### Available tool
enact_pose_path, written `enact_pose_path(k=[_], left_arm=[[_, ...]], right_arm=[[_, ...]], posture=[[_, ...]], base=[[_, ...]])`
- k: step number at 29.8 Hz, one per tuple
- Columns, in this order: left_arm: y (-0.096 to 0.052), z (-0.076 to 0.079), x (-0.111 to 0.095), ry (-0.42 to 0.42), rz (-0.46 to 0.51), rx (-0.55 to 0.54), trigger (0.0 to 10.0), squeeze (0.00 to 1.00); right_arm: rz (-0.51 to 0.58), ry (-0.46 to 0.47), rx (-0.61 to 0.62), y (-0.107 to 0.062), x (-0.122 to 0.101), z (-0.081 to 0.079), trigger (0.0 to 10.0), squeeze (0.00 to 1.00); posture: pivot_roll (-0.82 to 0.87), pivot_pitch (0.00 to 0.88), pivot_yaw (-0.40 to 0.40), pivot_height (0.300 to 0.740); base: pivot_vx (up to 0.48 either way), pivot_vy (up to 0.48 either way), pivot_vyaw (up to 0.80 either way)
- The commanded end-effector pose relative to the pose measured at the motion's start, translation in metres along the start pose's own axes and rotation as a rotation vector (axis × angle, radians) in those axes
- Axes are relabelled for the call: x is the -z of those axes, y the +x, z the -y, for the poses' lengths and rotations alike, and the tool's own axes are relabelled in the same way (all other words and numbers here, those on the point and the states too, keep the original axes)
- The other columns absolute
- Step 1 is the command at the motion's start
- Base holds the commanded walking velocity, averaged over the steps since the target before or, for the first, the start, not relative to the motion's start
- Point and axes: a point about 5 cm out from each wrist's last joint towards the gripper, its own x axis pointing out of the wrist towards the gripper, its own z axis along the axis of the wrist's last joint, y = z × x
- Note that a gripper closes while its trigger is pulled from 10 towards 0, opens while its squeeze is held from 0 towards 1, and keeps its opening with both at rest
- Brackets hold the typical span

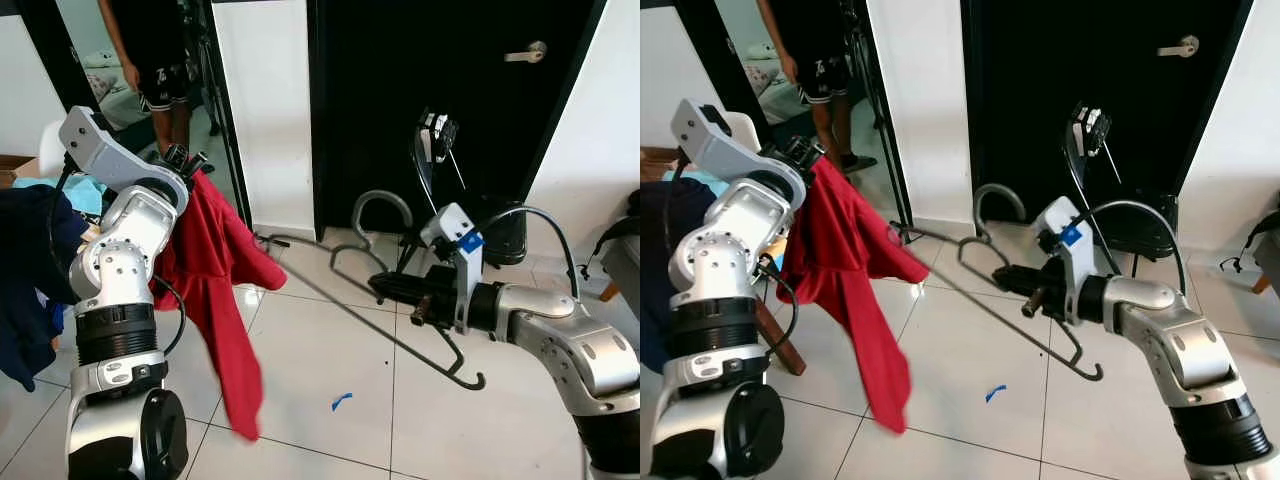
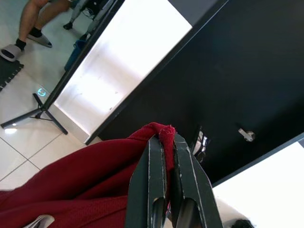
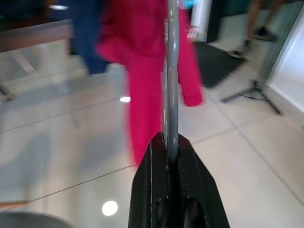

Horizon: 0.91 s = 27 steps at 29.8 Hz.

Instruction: Hang hanger

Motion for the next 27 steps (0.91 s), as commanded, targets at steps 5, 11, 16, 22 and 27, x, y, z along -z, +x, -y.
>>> enact_pose_path(k=[5,11,16,22,27], left_arm=[[0.0,0.005,-0.005,0.005,0.034,-0.002,10.0,0.0],[0.001,0.005,-0.006,0.002,0.042,-0.016,10.0,0.0],[0.002,0.006,-0.006,-0.001,0.045,-0.022,10.0,0.0],[0.001,0.01,-0.003,-0.007,0.044,-0.025,10.0,0.0],[0.001,0.012,0.001,-0.014,0.039,-0.026,10.0,0.0]], right_arm=[[-0.027,-0.013,-0.175,0.003,0.003,-0.024,10.0,0.0],[-0.024,-0.02,-0.254,0.005,0.001,-0.035,10.0,0.0],[-0.011,-0.02,-0.232,0.017,-0.001,-0.035,10.0,0.0],[0.036,-0.002,-0.17,0.031,-0.009,-0.032,10.0,0.0],[0.075,0.0,-0.195,0.034,-0.015,-0.037,10.0,0.0]], posture=[[-0.04,0.0,0.074,0.74],[-0.04,0.0,0.071,0.74],[-0.04,0.0,0.067,0.74],[-0.03,0.0,0.064,0.74],[-0.04,0.0,0.061,0.74]], base=[[0.0,0.0,0.0],[0.0,0.0,0.0],[0.0,0.0,0.0],[0.0,0.0,0.0],[0.0,0.0,0.0]])
